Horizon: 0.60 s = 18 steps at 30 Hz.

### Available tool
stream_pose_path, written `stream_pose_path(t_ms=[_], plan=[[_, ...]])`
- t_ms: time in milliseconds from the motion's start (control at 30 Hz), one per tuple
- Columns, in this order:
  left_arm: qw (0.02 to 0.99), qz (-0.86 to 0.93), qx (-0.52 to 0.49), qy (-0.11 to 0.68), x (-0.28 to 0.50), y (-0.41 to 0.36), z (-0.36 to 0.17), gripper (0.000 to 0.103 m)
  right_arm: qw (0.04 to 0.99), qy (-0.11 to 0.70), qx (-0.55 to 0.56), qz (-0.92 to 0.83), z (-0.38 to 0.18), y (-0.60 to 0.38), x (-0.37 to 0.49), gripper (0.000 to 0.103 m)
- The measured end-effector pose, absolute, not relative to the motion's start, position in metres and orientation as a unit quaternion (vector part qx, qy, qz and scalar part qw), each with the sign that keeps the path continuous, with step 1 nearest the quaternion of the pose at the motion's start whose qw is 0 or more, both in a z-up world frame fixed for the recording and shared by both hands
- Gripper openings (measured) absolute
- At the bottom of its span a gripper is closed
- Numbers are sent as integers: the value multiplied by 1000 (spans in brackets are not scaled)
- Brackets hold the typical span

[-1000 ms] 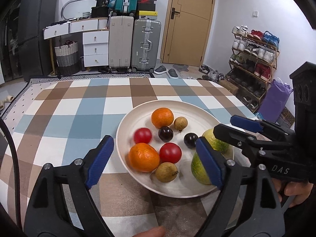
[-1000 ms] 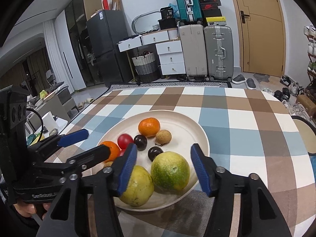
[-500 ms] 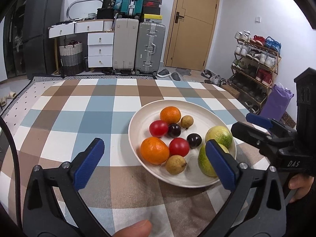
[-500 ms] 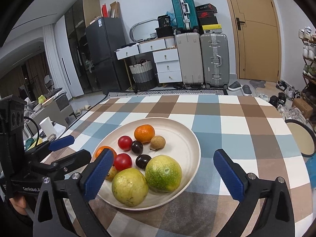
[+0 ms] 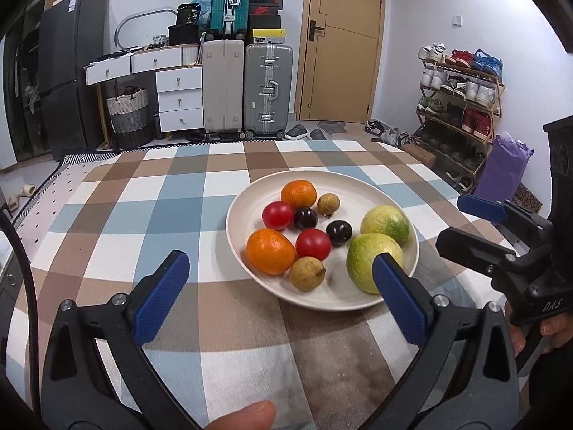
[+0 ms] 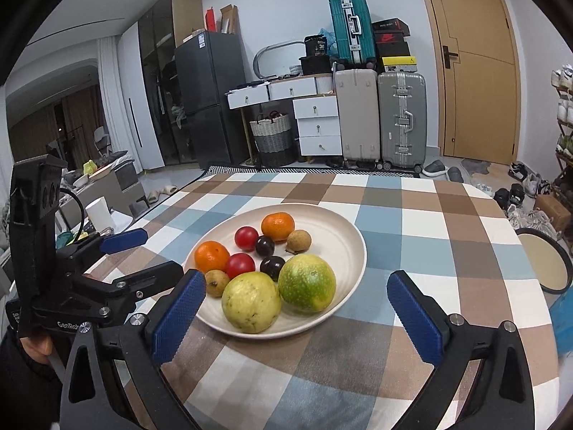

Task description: Organize fruits

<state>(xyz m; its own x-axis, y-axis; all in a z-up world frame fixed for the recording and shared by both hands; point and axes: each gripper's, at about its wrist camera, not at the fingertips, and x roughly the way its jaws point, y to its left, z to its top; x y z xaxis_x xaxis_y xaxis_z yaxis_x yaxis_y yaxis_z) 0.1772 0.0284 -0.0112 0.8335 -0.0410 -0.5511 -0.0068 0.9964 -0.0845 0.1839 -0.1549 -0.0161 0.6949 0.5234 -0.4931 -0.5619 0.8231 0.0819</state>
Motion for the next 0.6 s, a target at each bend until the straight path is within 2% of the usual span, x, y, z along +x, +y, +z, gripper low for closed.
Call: stream_pose_path(t_ms=[333,600], plan=[[961,-6,-76,264,160,40,-6,102,925,235,-54,294,-14,-152,173,103],[966,-6,-57,253,157,34,-4,102,926,223,-65,297,-13,-148,167,103]])
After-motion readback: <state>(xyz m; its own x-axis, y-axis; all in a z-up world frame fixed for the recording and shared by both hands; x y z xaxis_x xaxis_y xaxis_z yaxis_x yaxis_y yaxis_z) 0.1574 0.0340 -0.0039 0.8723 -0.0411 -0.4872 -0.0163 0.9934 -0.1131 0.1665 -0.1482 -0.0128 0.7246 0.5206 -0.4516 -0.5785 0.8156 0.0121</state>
